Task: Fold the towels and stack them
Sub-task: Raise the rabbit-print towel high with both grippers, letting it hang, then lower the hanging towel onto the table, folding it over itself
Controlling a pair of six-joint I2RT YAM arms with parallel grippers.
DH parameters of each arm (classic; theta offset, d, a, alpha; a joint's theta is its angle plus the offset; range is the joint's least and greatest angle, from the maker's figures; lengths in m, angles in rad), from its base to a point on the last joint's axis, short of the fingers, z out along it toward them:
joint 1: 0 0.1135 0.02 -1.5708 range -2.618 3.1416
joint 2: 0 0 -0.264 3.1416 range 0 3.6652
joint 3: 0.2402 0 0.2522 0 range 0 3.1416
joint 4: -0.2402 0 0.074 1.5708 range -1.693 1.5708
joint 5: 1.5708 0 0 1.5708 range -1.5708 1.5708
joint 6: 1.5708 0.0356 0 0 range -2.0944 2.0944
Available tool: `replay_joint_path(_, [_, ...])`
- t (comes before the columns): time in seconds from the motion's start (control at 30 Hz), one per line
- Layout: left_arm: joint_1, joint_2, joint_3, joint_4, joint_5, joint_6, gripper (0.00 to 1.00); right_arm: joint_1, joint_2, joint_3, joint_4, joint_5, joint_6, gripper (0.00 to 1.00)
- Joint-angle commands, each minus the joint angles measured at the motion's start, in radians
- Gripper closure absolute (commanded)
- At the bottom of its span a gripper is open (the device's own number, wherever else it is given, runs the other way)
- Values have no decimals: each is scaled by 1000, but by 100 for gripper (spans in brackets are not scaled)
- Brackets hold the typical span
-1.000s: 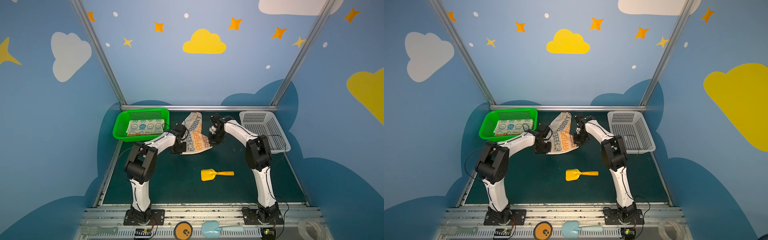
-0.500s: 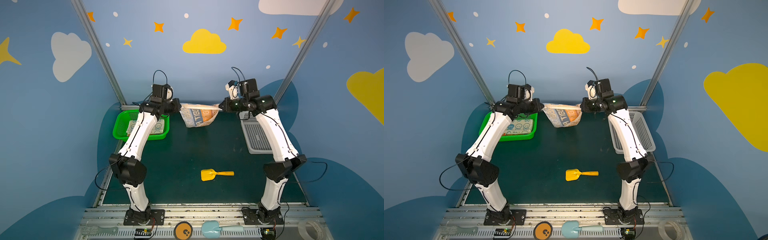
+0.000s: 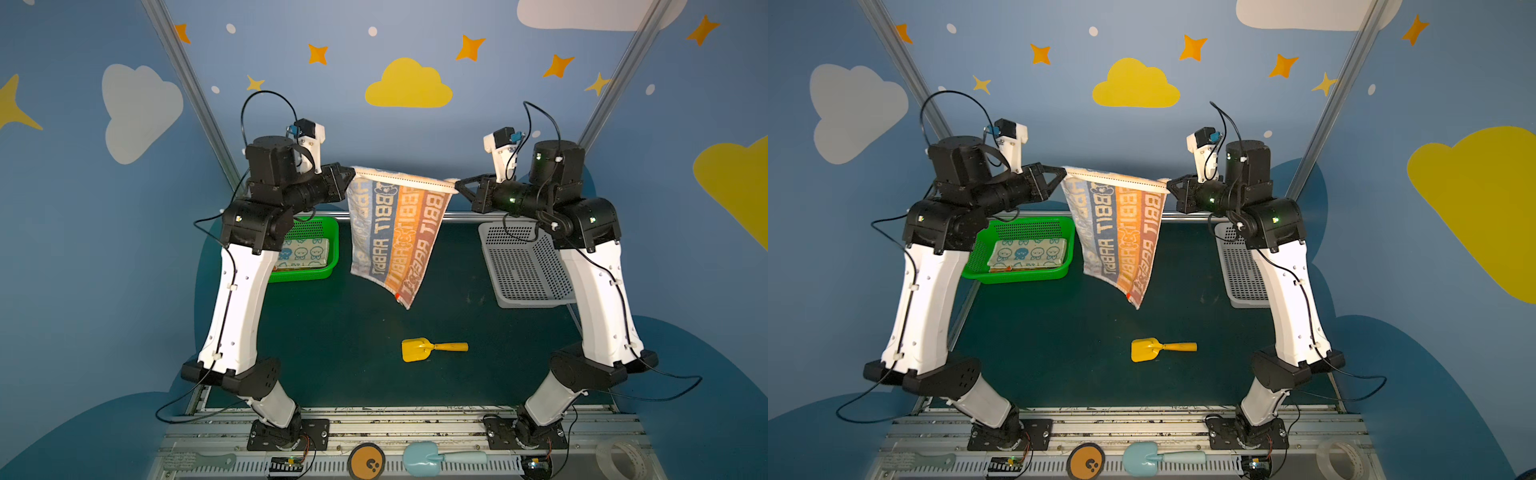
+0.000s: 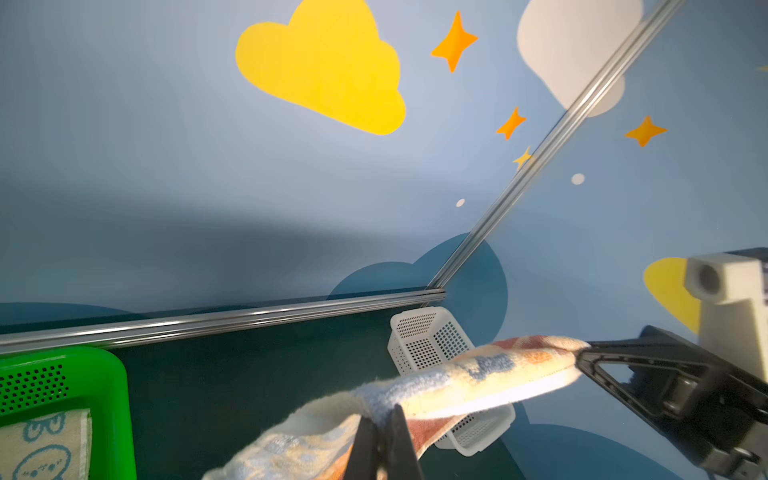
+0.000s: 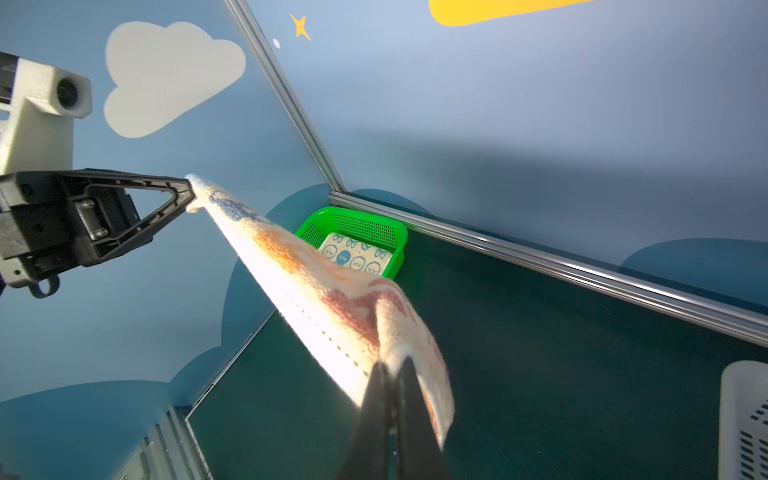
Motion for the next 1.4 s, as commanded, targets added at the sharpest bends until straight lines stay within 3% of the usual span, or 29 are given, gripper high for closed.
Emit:
replay_joint_path(0.0, [13,-65,-21,10,-51,14,97,-12,-82,-28,17,14,-18,100])
replay_joint_path(0.43, [-26,-190,-250,104,-51,-46,97,-11,-204,-270,100,17,8,100])
replay_joint_path(0.53, [-26,-151,-268,127,-78,-39,97,-29,-159,-271,88,42,3,100])
replay_joint_path(0.83, [2,116,-248,179,-71,-31,97,-134,103,-226,126,-37,33,100])
replay_joint_path(1.03, [13,347,-141,203,-95,6,97,-173,313,-152,149,-92,40,100])
replay_joint_path(1.27, [38,683,218,88,-74,91,97,-222,572,84,90,-150,58,100])
replay_joint_path(1.37, [40,779,333,14,-72,112,97,-228,626,105,79,-177,65,100])
